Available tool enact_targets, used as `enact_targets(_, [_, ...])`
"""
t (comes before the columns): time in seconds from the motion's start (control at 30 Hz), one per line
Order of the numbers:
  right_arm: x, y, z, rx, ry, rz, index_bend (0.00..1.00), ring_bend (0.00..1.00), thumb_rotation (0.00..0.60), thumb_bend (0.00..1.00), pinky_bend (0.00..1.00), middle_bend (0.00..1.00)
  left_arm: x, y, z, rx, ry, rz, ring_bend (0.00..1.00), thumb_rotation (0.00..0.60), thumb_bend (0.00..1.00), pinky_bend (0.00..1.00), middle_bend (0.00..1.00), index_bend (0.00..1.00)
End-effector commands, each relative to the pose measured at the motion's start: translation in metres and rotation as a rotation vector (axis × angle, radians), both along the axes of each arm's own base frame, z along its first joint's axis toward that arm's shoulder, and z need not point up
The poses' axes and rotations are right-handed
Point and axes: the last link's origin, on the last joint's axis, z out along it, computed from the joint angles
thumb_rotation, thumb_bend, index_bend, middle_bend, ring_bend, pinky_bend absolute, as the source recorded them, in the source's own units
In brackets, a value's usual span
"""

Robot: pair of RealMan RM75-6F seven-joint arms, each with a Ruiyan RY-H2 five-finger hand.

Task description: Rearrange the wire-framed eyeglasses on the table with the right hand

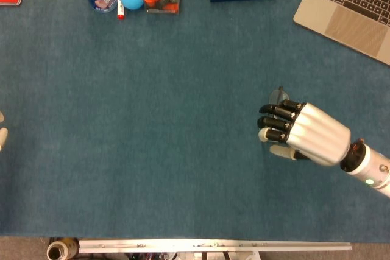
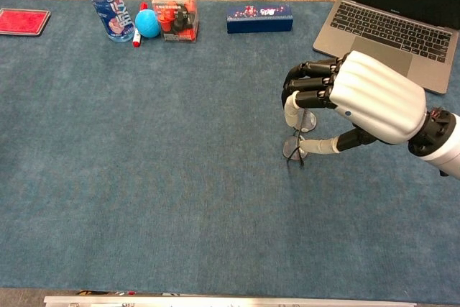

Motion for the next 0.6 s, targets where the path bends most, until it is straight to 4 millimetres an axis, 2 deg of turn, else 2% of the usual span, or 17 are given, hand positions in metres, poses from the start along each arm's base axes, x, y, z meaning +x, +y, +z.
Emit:
enact_targets(0.03, [-0.0018, 0.0003, -0.0026, 0.007, 0.000, -0.007, 0.55, 0.34, 0.600, 0.09, 0.56, 0.52, 0.0001, -0.0002, 0.0003, 0.001, -0.001, 0.000, 0.31, 0.600, 0.28, 0.46, 0.49, 0.51])
enact_targets(0.6, [-0.0087, -0.0032, -0.0054, 0.003, 0.006, -0.030, 0.55, 0.34, 0.600, 0.09, 0.56, 0.52, 0.0001, -0.0003, 0.0015, 0.003, -0.006, 0.000, 0.31, 0.600, 0.28, 0.46, 0.49, 0.51])
